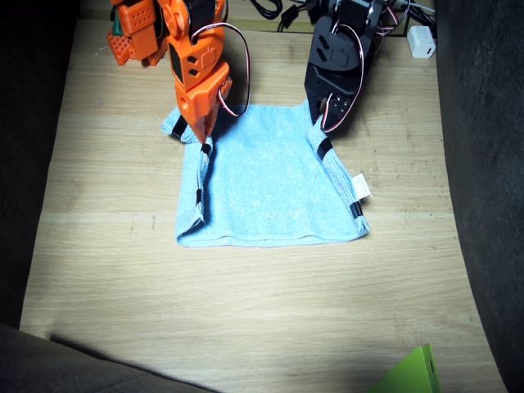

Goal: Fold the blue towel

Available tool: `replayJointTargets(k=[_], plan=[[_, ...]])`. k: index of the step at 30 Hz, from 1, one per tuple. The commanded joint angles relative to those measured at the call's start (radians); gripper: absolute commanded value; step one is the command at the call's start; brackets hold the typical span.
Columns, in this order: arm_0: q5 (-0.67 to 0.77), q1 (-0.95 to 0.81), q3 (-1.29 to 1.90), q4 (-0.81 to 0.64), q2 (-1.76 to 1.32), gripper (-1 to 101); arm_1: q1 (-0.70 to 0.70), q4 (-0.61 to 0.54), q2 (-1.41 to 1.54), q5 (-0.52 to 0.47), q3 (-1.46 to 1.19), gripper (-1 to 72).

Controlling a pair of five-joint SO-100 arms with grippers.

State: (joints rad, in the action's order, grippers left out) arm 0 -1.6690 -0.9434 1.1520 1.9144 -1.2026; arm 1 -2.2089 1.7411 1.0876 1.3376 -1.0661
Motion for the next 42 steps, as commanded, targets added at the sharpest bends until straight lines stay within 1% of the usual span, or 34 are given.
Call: replayJointTargets(k=[1,9,17,25,33,42], plan=[[-0.002,0.031,-0.058,0.011,0.012,0,-0.018,0.075,-0.025,0.005,0.155,0.0],[0.0,0.109,-0.166,0.043,0.114,0,-0.043,0.192,-0.184,0.003,0.445,0.0],[-0.021,0.144,-0.245,0.055,0.183,0,-0.097,0.193,-0.264,0.006,0.528,0.0],[-0.072,0.146,-0.201,0.028,0.146,0,-0.101,0.184,-0.268,0.012,0.557,0.0],[-0.069,0.181,-0.186,0.005,0.15,0,-0.11,0.146,-0.23,0.046,0.565,0.0],[-0.092,0.225,-0.201,0.003,0.189,0,-0.1,0.147,-0.304,0.025,0.632,0.0]])
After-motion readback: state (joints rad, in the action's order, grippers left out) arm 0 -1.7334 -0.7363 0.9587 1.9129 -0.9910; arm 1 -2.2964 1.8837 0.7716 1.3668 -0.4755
